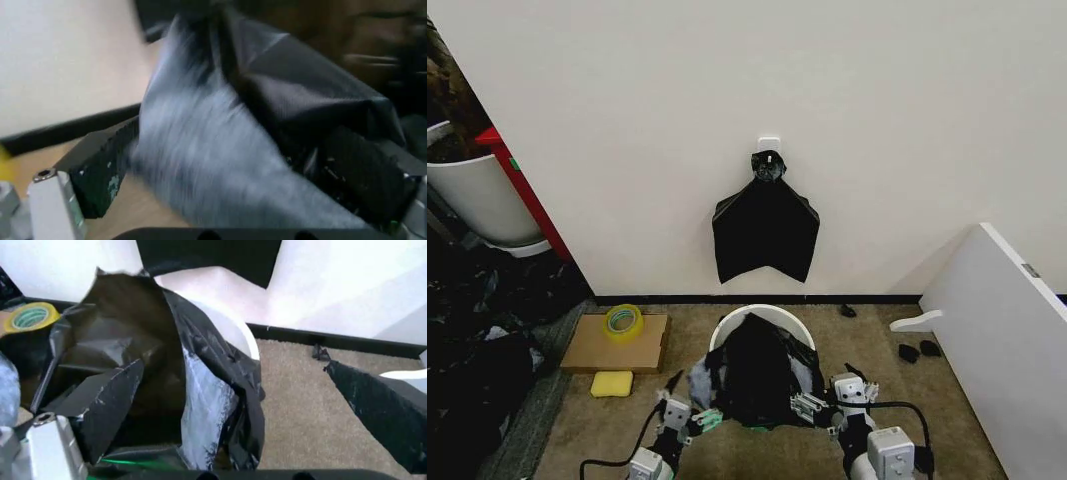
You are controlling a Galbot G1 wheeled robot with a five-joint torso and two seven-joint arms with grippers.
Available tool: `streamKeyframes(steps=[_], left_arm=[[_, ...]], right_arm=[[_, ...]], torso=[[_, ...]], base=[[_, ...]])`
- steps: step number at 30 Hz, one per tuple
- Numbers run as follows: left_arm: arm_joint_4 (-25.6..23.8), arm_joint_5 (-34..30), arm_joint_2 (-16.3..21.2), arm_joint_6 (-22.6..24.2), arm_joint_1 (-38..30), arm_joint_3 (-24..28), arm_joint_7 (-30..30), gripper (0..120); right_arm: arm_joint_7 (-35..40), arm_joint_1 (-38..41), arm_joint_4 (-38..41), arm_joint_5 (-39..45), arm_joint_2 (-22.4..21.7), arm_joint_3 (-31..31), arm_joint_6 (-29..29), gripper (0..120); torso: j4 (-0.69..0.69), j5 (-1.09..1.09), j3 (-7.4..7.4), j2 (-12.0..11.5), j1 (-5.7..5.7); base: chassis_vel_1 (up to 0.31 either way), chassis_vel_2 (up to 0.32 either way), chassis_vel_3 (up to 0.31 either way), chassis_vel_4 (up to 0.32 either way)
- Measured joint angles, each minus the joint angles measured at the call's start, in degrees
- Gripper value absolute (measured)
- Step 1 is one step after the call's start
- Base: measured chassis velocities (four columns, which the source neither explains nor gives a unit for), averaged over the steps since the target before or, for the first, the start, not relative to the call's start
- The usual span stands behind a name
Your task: Place the garbage bag over the trash bin.
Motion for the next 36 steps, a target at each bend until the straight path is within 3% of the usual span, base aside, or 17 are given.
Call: streamKeyframes(steps=[9,13,26,31,34,36], left_arm=[[6.0,2.8,1.0,-8.3,-1.6,-1.7,8.6,100],[6.8,4.7,1.5,-12.3,-1.7,-5.4,12.3,100],[7.0,5.2,3.1,-14.0,-5.8,-9.8,11.0,100],[8.9,7.0,3.6,-18.5,-5.9,-12.0,18.0,100],[11.3,7.8,2.8,-23.1,-7.5,-14.4,26.3,100],[11.9,7.9,2.6,-24.0,-8.0,-14.9,27.7,100]], right_arm=[[-0.7,0.9,-2.5,0.0,1.6,-0.8,0.1,100],[-0.8,0.8,-2.8,0.0,1.7,-0.9,0.1,100],[-1.3,0.2,-3.5,-0.8,2.2,-0.7,0.0,100],[-1.8,0.4,-4.7,-1.1,3.2,-0.8,-0.1,100],[-2.3,0.9,-5.9,-1.2,3.8,-1.0,-0.1,100],[-2.4,1.0,-6.1,-1.2,3.9,-1.0,-0.1,100]], torso=[[0.01,0.0,0.0,0.0,0.0],[0.0,-0.01,0.0,0.0,-0.01],[-0.01,0.0,0.0,0.0,0.0],[0.01,0.0,0.0,0.0,0.0],[0.0,-0.01,0.0,0.0,0.0],[0.0,0.0,0.0,0.0,0.0]], base=[[0.0,0.0,0.0,0.0],[0.0,0.0,0.0,0.0],[0.0,0.0,0.0,0.0],[0.0,0.0,0.0,0.0],[0.0,0.0,0.0,0.0],[0.0,0.0,0.0,0.0]])
